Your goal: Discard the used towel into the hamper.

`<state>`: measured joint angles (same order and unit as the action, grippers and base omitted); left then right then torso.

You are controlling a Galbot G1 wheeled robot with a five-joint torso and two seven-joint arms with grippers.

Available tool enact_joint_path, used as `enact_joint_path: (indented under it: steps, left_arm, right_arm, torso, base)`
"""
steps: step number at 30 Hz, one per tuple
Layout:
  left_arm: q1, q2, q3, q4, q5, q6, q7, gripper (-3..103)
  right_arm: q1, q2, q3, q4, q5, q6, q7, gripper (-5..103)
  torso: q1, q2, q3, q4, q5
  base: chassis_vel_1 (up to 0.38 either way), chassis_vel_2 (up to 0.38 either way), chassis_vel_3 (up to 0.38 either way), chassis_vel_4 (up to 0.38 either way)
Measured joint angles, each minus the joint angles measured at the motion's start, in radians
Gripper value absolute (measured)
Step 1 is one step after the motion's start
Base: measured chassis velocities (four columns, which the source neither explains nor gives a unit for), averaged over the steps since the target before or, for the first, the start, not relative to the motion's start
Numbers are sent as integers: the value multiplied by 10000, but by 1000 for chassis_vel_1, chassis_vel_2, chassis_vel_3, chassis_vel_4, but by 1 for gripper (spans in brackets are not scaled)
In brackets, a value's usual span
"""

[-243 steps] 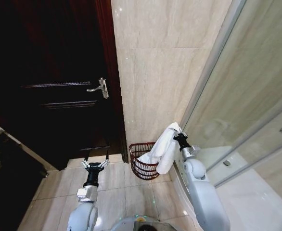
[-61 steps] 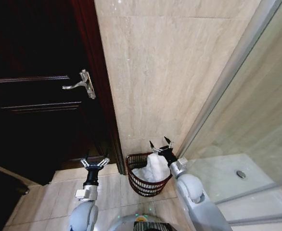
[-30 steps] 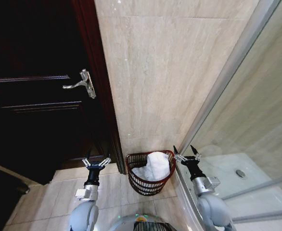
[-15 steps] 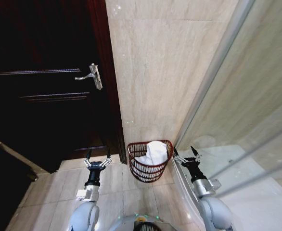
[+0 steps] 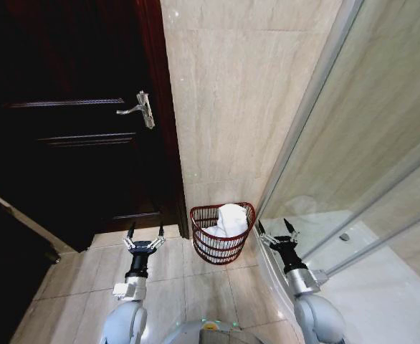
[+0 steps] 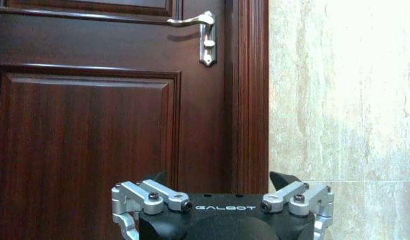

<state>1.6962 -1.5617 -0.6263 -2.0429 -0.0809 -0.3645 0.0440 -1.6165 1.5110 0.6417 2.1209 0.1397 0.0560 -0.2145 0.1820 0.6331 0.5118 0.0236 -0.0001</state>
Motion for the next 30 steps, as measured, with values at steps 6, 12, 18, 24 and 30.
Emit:
enact_joint_path:
  steps: [6,12,18,24,30]
  left_arm:
    - [21,4,-1,-28,25,18,-4,100]
    - [-9,-17,28,6,75,25,-29,100]
    - [4,-18,5,20,93,13,-41,100]
    - [-9,-55,40,20,35,-112,-42,100]
    - [1,-40,62,31,25,-138,-45,100]
  right_arm:
    - [-6,250,-289,-25,-463,131,-32,100]
    - [8,286,-285,-21,-554,177,-40,100]
    - [-49,248,-118,-12,-484,246,-98,100]
    - [-204,231,-6,-23,-397,476,-298,100]
    - [-267,241,129,-3,-355,556,-366,100]
  torso:
    - [-1,0,0,-1,0]
    - [-1,0,0,0,1]
    - [-2,-1,0,0,0]
    - [-3,0,-1,-4,2]
    - [-2,-1,0,1,1]
  base:
    - [0,0,0,0]
    - [0,0,0,0]
    - [-23,-25,-24,-24]
    - [-36,-54,-29,-34]
    - [0,0,0,0]
